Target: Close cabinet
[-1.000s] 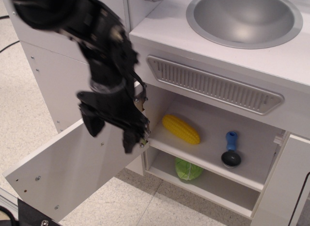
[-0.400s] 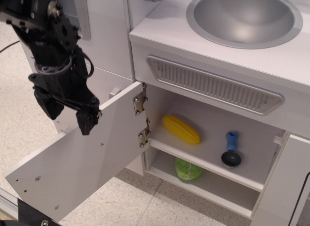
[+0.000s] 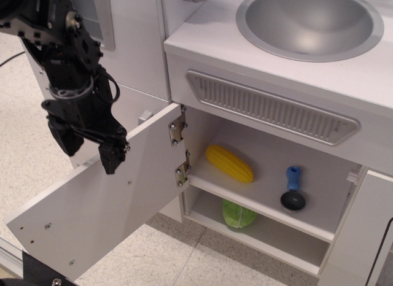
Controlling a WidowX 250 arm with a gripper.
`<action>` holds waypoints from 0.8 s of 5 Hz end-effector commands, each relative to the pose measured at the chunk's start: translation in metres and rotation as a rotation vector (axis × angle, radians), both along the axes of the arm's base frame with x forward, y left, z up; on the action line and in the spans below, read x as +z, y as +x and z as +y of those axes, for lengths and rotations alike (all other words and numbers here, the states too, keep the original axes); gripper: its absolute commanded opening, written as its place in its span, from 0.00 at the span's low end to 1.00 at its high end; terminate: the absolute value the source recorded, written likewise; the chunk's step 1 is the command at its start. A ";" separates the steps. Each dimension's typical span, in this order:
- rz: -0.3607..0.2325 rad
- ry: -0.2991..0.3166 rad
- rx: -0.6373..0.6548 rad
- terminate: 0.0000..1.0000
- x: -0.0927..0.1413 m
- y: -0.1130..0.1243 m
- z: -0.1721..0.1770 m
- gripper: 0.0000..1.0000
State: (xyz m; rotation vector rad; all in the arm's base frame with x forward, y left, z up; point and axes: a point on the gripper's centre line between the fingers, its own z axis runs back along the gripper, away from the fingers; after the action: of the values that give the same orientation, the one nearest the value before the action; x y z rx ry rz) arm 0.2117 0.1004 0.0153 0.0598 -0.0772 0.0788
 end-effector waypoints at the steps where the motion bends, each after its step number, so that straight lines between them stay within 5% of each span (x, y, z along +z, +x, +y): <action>1: 0.011 -0.017 -0.006 0.00 -0.015 0.008 -0.021 1.00; 4: -0.064 -0.053 -0.007 0.00 -0.008 0.018 -0.114 1.00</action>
State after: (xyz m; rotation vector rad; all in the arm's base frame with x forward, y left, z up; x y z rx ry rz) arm 0.2217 -0.0152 -0.0026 0.0033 -0.0840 0.0886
